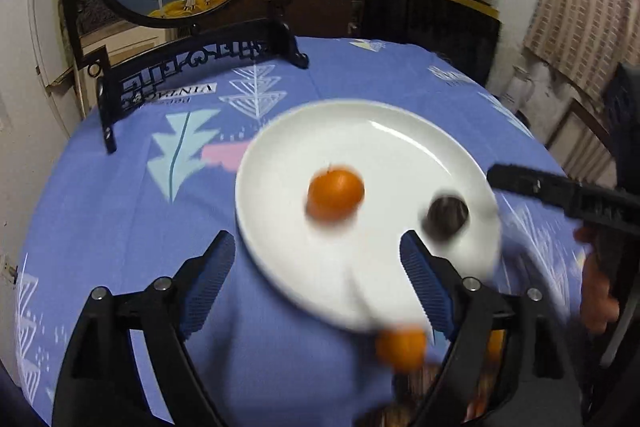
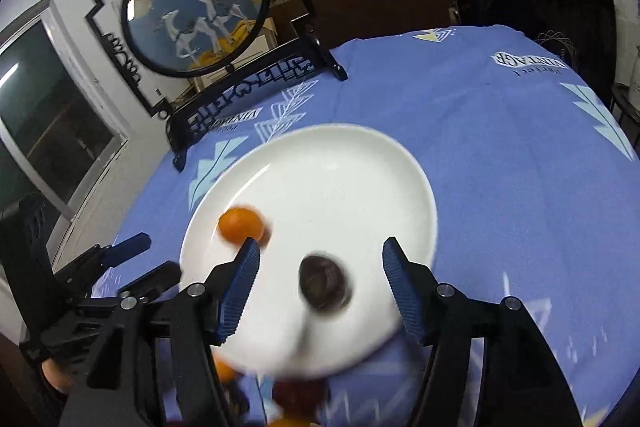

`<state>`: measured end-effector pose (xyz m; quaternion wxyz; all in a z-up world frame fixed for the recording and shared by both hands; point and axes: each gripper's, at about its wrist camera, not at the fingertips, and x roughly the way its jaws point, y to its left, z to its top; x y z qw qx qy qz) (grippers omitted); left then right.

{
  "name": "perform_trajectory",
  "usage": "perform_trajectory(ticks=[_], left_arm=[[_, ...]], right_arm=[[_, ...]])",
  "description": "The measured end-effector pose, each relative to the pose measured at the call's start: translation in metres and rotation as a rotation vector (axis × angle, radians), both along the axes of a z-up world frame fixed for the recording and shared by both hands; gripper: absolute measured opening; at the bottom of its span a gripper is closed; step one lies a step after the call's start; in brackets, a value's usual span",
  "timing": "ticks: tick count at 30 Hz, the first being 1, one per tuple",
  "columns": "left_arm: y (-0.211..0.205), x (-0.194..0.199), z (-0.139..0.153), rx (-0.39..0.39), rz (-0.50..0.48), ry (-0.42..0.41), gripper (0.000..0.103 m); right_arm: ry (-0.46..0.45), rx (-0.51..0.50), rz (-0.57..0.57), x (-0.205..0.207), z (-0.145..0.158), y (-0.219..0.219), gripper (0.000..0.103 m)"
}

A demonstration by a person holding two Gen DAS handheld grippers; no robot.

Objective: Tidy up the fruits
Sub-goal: 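Carry both fruits onto the white plate and open both tools, then grasp the dark red plum with the left tool while the right tool grasps an orange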

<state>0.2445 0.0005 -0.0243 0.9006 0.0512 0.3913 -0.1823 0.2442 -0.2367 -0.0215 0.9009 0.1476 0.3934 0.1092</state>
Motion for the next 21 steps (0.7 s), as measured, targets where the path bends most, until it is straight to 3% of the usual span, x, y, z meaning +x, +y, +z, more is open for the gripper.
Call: perform_trajectory(ticks=[11,15,21], left_arm=[[0.034,-0.138,-0.023,0.042,-0.162,0.012,0.082],[0.024,-0.157,-0.035,0.077,-0.209,0.009,0.081],[0.010,-0.150,-0.056,0.076,-0.224,0.072,0.054]], right_arm=[[-0.008,-0.025,0.005,-0.113,-0.012,-0.002,0.065],[-0.012,-0.024,0.016,-0.140,-0.018,0.003,0.065],[0.002,-0.043,-0.002,-0.165,-0.025,-0.002,0.065]])
